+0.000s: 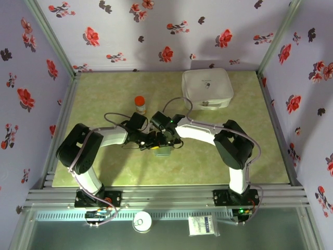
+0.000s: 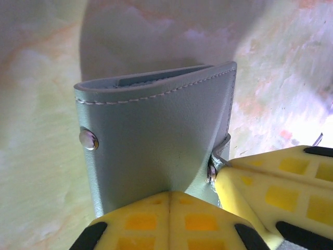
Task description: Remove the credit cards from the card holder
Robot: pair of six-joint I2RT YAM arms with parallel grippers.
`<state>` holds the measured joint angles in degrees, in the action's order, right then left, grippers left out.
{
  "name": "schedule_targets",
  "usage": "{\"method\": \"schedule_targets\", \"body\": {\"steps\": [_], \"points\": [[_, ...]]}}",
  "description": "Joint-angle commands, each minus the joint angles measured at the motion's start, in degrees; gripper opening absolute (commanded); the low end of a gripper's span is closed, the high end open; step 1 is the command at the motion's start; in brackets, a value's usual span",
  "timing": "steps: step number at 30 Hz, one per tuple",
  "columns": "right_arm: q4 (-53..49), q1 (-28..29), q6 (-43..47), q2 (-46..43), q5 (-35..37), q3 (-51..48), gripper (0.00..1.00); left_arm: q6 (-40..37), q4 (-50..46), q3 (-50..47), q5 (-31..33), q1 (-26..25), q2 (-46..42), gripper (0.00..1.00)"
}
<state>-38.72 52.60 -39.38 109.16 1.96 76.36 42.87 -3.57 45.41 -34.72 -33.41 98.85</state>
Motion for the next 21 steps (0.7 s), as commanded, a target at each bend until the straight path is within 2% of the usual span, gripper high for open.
{"method": "schedule_targets", "body": {"steps": [1,8,13,18,21], "points": [[-14.27,-1.03,2.09,0.39,11.98,0.25,0.0,-2.7,-12.79,-3.76,14.7,1.24,5.22,0.0],[-16.23,-0.79,1.37,-0.92,14.86,0.89,0.0,-2.8,-13.3,-3.73,14.96,1.24,4.84,0.0],[-8.63,-2.63,0.44,-4.64,7.18,-2.82,0.0,-1.82,-12.38,-2.57,11.55,1.11,2.04,0.0],[-1.86,-4.18,-0.81,-6.59,1.1,-6.16,0.18,-0.39,-12.86,-0.43,9.78,0.24,-1.8,0.0],[0.28,-4.69,-0.99,-6.19,-0.66,-6.79,0.21,-0.1,-13.04,1.27,9.51,-0.42,-3.54,0.08]]}}
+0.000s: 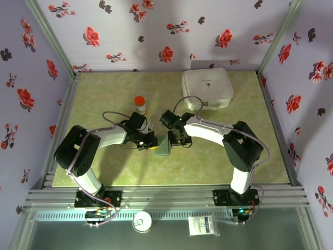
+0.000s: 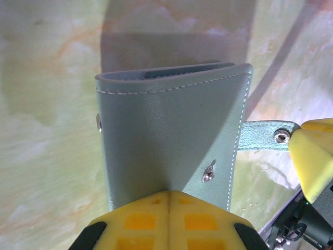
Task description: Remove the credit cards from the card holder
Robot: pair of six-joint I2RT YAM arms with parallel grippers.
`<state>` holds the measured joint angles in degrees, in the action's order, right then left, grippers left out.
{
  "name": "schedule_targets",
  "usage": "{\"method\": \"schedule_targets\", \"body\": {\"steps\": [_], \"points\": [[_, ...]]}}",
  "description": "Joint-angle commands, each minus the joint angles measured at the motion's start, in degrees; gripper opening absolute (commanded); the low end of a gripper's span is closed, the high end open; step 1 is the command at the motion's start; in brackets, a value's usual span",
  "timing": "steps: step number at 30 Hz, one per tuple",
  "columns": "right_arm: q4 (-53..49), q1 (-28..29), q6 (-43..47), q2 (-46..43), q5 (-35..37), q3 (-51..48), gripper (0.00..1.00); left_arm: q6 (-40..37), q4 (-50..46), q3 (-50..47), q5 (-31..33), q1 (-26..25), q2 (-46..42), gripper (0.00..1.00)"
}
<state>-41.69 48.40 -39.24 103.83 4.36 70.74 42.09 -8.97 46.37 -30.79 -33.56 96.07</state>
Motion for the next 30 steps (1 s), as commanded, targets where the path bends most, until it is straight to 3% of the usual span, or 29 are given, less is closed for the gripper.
{"method": "schedule_targets", "body": {"steps": [1,6,14,19,30], "points": [[3.71,-0.66,-1.1,-0.7,-3.43,-1.42,0.22,0.8,-7.71,0.83,5.43,-0.43,-1.01,0.1],[7.15,-1.38,-1.47,-0.2,-5.39,-3.38,0.24,1.74,-7.4,1.99,4.96,-0.72,-1.75,0.14],[17.15,-1.38,-5.07,0.23,-12.01,-7.83,0.26,1.67,-7.14,1.58,5.26,-0.87,-1.15,0.14],[19.89,-1.4,-5.93,0.81,-12.1,-9.16,0.25,1.77,-7.11,1.68,5.57,-0.88,-0.62,0.13],[19.78,-1.56,-5.66,-1.54,-10.47,-11.03,0.08,0.97,-8.05,3.44,7.08,-0.99,-4.46,0.13]]}}
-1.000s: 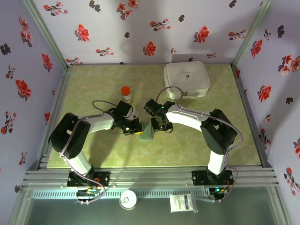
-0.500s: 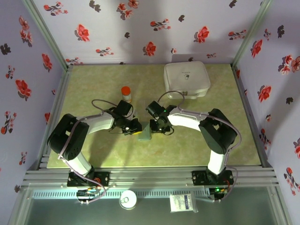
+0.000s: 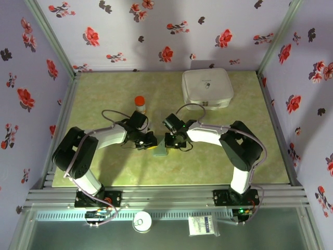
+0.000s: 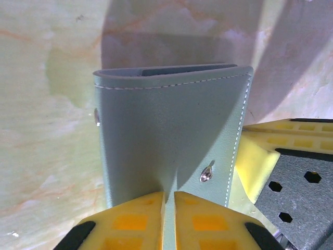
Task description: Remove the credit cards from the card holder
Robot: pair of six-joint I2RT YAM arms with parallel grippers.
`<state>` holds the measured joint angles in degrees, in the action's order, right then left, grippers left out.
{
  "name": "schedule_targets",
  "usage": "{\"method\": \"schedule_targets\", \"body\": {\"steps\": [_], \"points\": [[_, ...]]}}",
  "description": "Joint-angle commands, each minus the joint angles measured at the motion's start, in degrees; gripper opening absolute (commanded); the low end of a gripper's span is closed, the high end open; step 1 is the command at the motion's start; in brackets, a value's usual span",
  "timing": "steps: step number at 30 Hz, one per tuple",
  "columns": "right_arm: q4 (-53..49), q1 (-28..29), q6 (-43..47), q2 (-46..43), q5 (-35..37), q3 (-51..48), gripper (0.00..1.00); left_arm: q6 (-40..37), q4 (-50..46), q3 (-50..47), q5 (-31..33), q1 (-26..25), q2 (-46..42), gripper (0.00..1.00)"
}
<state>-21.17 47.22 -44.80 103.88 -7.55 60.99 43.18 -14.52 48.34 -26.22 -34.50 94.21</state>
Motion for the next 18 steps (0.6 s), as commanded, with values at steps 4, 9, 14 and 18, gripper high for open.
{"method": "schedule_targets", "body": {"steps": [4,9,14,18], "points": [[-3.61,-1.47,1.32,-4.35,2.83,-1.68,0.05,-0.72,-3.3,2.02,4.6,0.44,-5.27,0.16],[-8.41,-2.54,4.11,-8.2,4.47,-1.28,0.05,-0.93,-3.19,1.5,7.05,1.74,-8.23,0.17],[-12.87,-2.75,7.5,-10.01,4.57,1.06,0.05,-1.1,-3.24,1.24,7.17,3.45,-10.02,0.17],[-14.42,-2.58,9.05,-10.03,2.62,2.97,0.05,-1.41,-3.23,0.42,7.19,4.25,-11.39,0.17]]}}
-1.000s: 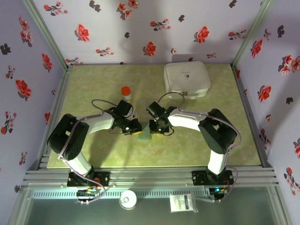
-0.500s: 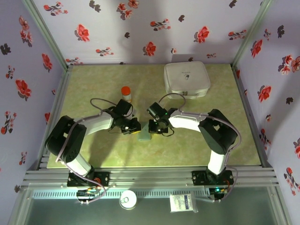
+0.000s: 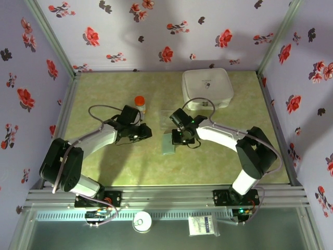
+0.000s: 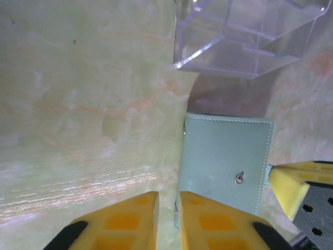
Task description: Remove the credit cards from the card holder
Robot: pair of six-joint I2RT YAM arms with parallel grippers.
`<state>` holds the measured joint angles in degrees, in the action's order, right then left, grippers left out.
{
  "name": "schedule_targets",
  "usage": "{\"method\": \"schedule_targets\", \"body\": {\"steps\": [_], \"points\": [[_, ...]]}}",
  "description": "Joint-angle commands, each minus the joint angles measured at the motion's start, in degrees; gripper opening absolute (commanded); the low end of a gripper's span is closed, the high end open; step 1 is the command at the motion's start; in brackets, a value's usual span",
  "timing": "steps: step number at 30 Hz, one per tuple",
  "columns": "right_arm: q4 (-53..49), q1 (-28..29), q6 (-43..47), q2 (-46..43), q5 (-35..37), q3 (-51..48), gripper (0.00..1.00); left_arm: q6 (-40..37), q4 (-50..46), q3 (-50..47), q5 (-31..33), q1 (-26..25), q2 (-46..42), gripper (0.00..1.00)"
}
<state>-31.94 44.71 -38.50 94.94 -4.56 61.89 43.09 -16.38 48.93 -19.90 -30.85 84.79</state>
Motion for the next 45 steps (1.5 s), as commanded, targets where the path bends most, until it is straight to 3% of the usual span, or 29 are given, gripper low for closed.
{"method": "schedule_targets", "body": {"steps": [1,17,45], "points": [[-3.92,0.1,3.01,-0.9,-0.77,2.63,0.05,-1.51,-1.6,-0.36,0.8,0.77,-2.29,0.17],[-7.53,7.29,0.74,7.15,-0.59,17.1,0.06,-2.53,-2.12,-2.87,-1.16,3.14,-5.87,0.17],[-8.62,7.51,0.38,5.91,1.63,17.99,0.09,-3.76,-0.52,-3.81,-4.01,3.19,2.71,0.06]]}}
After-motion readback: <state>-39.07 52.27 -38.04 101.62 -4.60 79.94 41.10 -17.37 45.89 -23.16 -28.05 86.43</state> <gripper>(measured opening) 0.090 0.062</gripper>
